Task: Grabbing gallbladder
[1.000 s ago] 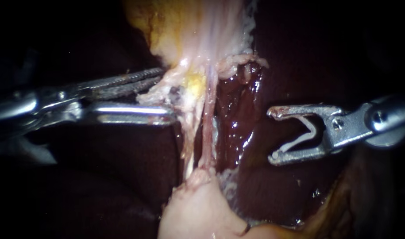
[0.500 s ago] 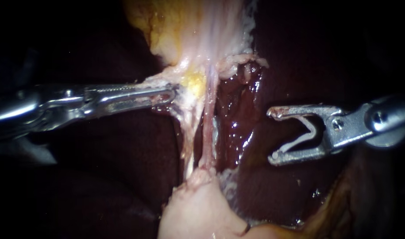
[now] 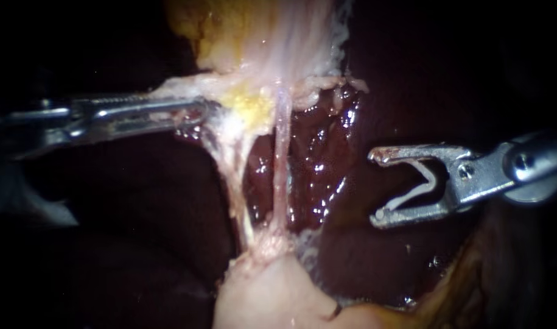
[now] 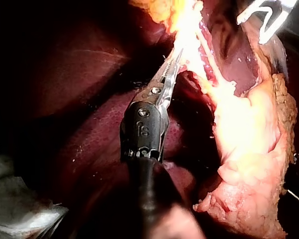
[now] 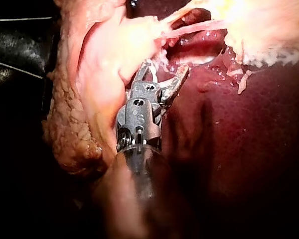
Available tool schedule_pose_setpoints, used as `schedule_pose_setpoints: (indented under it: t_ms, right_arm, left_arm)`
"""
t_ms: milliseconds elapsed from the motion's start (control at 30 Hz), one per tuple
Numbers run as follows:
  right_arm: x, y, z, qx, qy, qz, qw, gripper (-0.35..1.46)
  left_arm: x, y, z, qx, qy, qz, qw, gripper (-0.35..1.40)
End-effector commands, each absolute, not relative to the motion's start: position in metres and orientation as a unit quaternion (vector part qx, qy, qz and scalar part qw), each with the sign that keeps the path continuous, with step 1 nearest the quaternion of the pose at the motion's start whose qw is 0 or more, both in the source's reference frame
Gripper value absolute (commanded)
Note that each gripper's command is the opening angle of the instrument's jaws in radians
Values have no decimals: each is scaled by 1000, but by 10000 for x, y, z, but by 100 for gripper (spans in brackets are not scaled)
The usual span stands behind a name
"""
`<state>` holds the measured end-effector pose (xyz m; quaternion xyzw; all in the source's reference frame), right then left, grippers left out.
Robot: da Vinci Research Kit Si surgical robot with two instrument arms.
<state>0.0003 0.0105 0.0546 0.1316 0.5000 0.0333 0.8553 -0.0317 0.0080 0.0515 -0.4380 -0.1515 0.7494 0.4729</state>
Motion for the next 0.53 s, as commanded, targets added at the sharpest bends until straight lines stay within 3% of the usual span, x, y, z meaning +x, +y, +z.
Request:
schedule_pose_setpoints:
  t_ms: [33, 200, 533]
  right_arm:
    - [3, 105, 546, 132, 500, 33, 855, 49]
    - [3, 105, 546, 132, 500, 33, 855, 49]
    - [3, 106, 546, 132, 500, 33, 855, 49]
  left_arm:
    - [-312, 86, 512, -441, -147, 750, 470, -35]
    - [-298, 97, 507, -441, -137, 749, 475, -35]
    - [-301, 92, 511, -440, -134, 748, 479, -35]
